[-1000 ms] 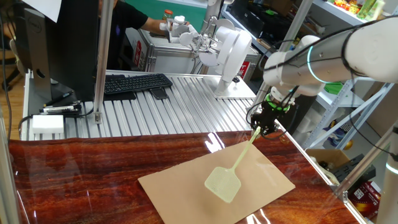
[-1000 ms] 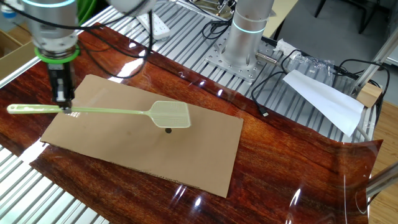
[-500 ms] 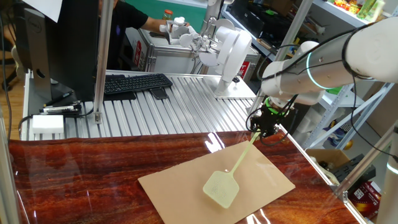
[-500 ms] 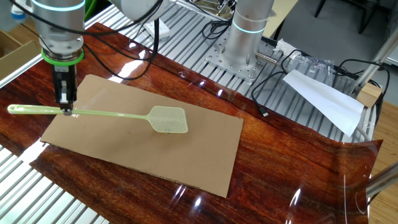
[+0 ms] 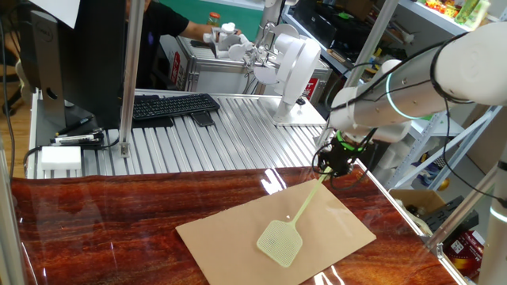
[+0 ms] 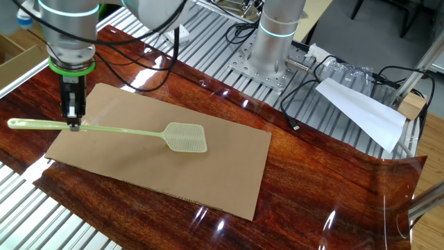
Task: Swat with a flyswatter
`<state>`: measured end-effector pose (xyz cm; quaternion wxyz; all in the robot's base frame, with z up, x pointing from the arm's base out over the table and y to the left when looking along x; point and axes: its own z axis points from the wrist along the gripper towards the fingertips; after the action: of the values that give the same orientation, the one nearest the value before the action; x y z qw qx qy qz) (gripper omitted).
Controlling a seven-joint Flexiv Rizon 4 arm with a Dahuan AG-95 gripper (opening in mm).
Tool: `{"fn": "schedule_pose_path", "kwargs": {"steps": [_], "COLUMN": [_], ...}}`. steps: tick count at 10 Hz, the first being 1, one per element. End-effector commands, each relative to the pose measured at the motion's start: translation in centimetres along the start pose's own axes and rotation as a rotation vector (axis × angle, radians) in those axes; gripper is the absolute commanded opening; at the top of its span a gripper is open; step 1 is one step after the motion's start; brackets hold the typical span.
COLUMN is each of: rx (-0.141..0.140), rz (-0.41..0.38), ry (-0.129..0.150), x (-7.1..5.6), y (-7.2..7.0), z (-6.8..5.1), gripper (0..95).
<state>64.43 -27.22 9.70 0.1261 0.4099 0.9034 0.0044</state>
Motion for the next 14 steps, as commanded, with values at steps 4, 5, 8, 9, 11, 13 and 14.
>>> {"fn": "schedule_pose_path", "kwargs": {"steps": [4,5,8,9,11,13,14], "rx": [-0.019,-0.02,-0.028,-0.033,-0.038,-0.036,-0.036], "rz": [0.014,0.017,0.029,0.029,0.033,0.032,0.036], "ry": [-0.071,-0.084,-0.122,-0.142,-0.163,-0.195,-0.205], "x": [0.1,0.2,0.3,0.3,0.3,0.3,0.3], "y": [-0.1,-0.1,0.0,0.0,0.0,0.0,0.0], "z": [0.5,0.7,1.1,1.1,1.1,1.2,1.3], "gripper": [0.0,0.0,0.0,0.0,0.0,0.0,0.0]}}
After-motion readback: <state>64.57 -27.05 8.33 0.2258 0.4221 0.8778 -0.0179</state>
